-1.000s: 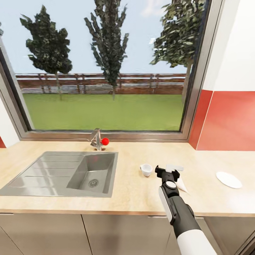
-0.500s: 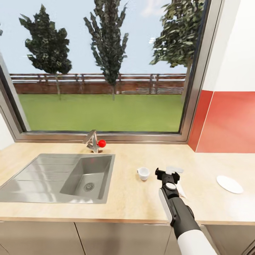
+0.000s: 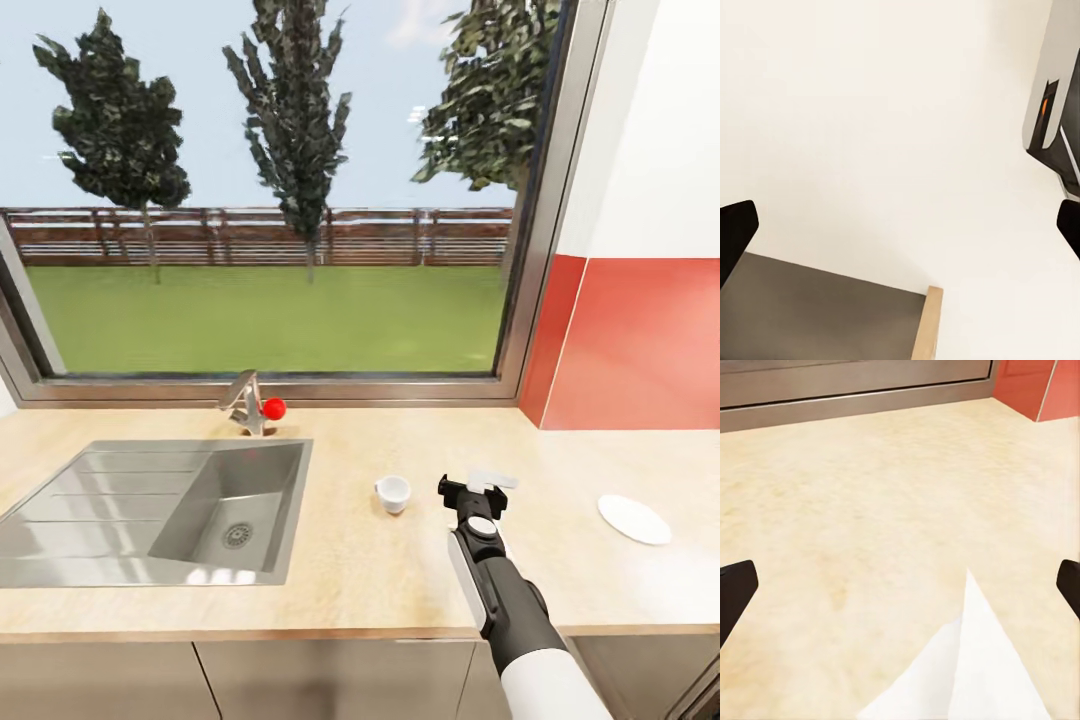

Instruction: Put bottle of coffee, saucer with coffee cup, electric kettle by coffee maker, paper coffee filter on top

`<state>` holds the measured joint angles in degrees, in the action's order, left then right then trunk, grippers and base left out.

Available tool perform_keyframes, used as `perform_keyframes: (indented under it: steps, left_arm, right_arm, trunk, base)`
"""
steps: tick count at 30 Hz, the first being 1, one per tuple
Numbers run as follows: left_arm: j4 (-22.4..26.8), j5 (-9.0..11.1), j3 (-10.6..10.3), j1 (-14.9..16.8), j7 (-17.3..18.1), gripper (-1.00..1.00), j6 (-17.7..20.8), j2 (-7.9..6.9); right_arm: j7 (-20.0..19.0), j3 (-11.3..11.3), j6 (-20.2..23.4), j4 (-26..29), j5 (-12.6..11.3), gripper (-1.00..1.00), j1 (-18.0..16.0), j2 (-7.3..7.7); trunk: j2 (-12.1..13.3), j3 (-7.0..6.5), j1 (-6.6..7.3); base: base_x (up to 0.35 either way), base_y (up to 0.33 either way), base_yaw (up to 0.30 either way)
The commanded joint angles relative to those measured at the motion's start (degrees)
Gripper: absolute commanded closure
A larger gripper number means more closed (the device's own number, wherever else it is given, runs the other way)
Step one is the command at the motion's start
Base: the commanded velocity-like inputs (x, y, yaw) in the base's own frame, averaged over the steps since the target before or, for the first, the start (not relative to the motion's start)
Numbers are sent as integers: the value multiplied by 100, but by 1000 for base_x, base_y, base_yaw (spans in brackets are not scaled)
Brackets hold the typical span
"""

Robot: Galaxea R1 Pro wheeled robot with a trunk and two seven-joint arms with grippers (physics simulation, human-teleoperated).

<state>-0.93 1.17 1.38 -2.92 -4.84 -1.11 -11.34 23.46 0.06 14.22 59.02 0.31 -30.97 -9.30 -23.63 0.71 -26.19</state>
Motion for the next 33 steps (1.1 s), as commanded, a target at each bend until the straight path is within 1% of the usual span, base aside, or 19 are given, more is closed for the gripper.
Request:
perform_keyframes:
  steps: [1,6,9,12,19,23,26,33]
  left_arm:
    - [-4,13,12,2,-8,-100,-12,0]
    - [-4,9,12,3,-8,-100,-11,0]
    - [-4,11,12,3,-8,-100,-5,0]
    - [-4,13,12,3,-8,-100,-3,0]
    - [-4,14,12,2,-8,-100,-3,0]
    - [-4,15,12,3,-8,-100,-3,0]
    - [-5,15,12,2,-8,-100,-3,-2]
    - [-4,15,12,2,-8,-100,-11,0]
  right_arm:
    - [18,2,37,4,4,-100,-2,-2]
    - [18,3,37,-146,-2,-100,-2,-2]
    - [18,-2,31,-454,-2,-100,-2,-2]
    - [20,-5,28,-588,3,-100,-2,-2]
    - [26,-14,21,-657,6,-100,0,-2]
    - [30,-21,18,-833,3,-100,0,7]
    - [35,-23,3,-1042,-5,-100,-2,53]
    - [40,-24,-1,-1093,-13,-100,-3,84]
  trunk:
    - [-8,7,-3]
    - [-8,7,-3]
    - [-8,7,-3]
    - [-8,7,-3]
    - [-8,7,-3]
    - [-8,7,-3]
    - [-8,7,-3]
    - [-8,7,-3]
  base:
    - [0,0,-12]
    - [0,0,-5]
    - [0,0,0]
    - [0,0,0]
    - [0,0,0]
    - [0,0,0]
    - [33,0,0]
    - [71,0,0]
